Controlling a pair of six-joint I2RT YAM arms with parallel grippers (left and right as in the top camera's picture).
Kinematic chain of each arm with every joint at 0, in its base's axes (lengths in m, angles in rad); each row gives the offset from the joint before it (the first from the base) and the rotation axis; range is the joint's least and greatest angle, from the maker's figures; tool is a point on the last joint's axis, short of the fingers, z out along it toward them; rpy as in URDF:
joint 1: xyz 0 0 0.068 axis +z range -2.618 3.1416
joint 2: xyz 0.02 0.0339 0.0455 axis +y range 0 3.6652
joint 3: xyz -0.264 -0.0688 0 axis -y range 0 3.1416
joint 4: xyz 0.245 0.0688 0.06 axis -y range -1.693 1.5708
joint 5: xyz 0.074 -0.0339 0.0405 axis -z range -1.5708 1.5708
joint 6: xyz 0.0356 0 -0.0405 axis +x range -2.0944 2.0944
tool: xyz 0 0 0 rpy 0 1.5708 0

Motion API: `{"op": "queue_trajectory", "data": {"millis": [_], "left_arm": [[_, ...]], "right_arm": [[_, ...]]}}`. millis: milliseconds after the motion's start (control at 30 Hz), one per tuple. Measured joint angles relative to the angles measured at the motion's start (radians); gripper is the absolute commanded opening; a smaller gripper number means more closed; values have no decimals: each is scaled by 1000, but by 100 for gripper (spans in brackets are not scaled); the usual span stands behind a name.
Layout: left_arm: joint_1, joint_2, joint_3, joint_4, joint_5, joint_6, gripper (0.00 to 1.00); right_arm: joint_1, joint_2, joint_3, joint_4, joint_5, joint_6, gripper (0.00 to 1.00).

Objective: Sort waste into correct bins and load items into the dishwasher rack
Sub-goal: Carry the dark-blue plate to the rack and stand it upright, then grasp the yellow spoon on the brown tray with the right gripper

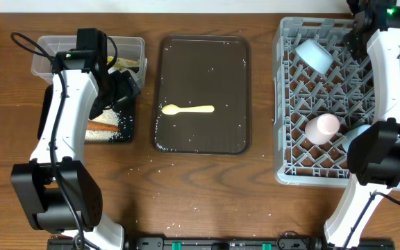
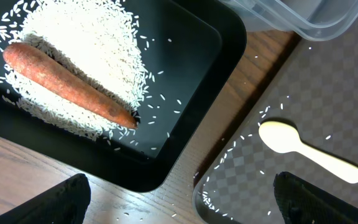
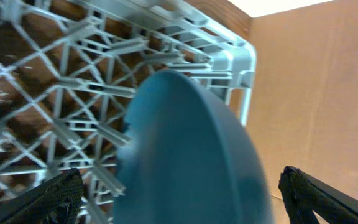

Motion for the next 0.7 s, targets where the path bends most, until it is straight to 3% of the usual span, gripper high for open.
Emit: {"op": "queue_trajectory", "data": {"millis": [233, 467, 600, 700], "left_arm": [[0, 0, 0, 0, 0, 0, 96], [0, 0, 0, 0, 0, 0, 96], [0, 0, 0, 0, 0, 0, 96], [0, 0, 0, 0, 0, 0, 96]], "right_arm": [[0, -84, -2, -29, -193, 53, 99], [1, -253, -1, -77, -532, 87, 99], [2, -274, 0, -130, -795, 121, 76], [16, -253, -3, -150, -1003, 158, 72]]}}
